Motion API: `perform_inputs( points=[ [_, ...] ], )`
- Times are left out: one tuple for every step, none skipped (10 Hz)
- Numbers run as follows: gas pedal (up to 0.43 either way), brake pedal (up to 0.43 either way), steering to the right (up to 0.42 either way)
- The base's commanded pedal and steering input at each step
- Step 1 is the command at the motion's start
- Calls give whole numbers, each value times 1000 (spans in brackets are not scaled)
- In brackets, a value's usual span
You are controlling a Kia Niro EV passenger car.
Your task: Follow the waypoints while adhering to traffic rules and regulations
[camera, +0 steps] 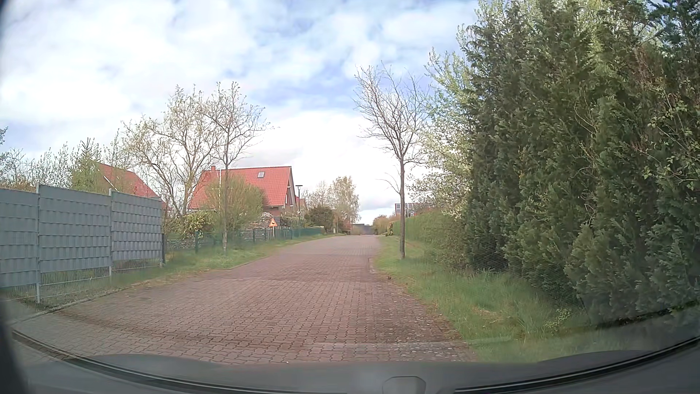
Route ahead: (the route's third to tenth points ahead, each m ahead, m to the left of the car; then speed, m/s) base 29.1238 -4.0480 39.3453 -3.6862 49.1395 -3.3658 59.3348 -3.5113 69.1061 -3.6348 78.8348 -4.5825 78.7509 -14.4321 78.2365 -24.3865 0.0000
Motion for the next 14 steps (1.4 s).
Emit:
perform_inputs(
  points=[
    [0, 384, -6],
    [0, 384, -6],
    [0, 384, -6],
    [0, 384, -6],
    [0, 384, -6],
    [0, 384, -6],
    [0, 384, -6],
    [0, 384, -6],
    [0, 384, -6],
    [0, 384, -6],
    [0, 384, -6],
    [0, 384, -6],
    [0, 384, -6],
    [0, 384, -6]
  ],
)
